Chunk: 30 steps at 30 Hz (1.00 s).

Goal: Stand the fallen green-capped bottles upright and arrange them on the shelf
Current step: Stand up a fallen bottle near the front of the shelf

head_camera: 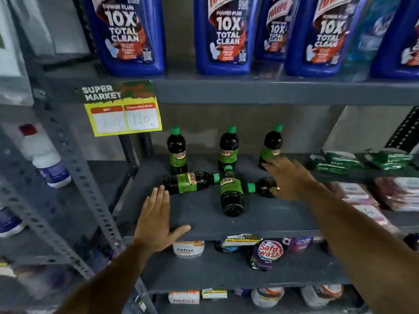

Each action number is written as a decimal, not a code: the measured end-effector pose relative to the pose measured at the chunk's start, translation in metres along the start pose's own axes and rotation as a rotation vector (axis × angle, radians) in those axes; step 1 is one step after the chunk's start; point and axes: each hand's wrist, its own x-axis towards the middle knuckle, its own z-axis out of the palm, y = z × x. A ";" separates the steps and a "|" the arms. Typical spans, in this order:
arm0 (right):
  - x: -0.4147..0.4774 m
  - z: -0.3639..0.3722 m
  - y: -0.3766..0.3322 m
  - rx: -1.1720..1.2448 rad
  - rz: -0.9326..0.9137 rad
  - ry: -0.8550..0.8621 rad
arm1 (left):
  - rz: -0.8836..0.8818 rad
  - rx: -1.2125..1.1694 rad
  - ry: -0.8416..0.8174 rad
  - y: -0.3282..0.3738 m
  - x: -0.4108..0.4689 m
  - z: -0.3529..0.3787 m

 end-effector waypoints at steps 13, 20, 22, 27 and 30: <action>0.012 0.032 0.007 0.080 0.023 -0.253 | -0.104 0.125 -0.150 0.004 -0.008 0.012; 0.006 0.043 0.015 0.042 0.054 -0.340 | -0.118 0.173 -0.207 0.004 -0.009 0.017; 0.005 0.046 0.013 -0.033 0.066 -0.296 | -0.132 0.180 -0.207 0.005 -0.009 0.017; 0.008 0.045 0.012 -0.030 0.152 -0.273 | -0.158 0.183 -0.210 0.007 -0.008 0.016; 0.001 0.054 0.017 0.239 0.291 -0.211 | -0.169 0.184 -0.205 0.007 -0.008 0.018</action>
